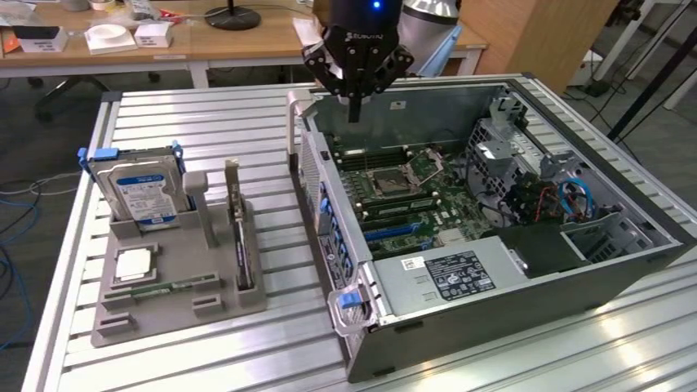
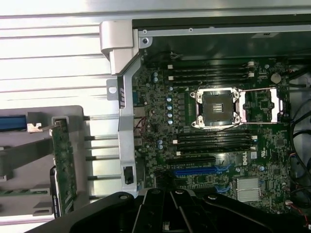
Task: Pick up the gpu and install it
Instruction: 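Reach for the gpu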
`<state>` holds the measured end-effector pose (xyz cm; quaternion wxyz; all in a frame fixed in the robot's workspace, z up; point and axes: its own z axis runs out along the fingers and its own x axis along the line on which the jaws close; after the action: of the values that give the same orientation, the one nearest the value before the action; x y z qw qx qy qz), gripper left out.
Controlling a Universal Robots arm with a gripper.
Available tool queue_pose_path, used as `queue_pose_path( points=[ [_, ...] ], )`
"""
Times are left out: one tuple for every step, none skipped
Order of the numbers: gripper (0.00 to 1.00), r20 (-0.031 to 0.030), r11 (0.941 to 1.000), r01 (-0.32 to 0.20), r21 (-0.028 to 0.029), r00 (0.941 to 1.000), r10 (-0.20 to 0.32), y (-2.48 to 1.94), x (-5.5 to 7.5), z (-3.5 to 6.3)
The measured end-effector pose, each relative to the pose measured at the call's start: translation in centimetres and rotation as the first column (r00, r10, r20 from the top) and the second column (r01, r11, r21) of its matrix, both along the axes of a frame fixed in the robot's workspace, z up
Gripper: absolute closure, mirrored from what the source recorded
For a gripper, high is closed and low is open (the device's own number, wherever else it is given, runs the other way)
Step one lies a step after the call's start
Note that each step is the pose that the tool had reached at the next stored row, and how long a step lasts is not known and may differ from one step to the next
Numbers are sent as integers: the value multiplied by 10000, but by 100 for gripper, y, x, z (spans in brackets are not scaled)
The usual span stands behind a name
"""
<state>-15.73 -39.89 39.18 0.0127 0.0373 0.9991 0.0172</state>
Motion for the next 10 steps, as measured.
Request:
queue_pose_path(
  points=[
    [89,0,10000,0,0,10000,0,0,-8,0],
    [89,0,10000,-1,0,10000,1,0,-16,0],
    [89,0,10000,-4,-1,10000,4,0,-27,0],
    [89,0,10000,-8,0,10000,8,0,-40,0],
    [89,0,10000,-17,0,10000,17,0,-51,0],
    [89,0,10000,-35,-1,10000,35,0,-63,0],
    [89,0,10000,-61,0,10000,61,0,-76,0],
    [89,0,10000,-93,0,10000,93,0,-89,-1],
    [89,0,9999,-133,-1,9999,133,0,-103,0],
    [89,0,9998,-182,-1,9998,182,0,-118,-1]
  ],
)
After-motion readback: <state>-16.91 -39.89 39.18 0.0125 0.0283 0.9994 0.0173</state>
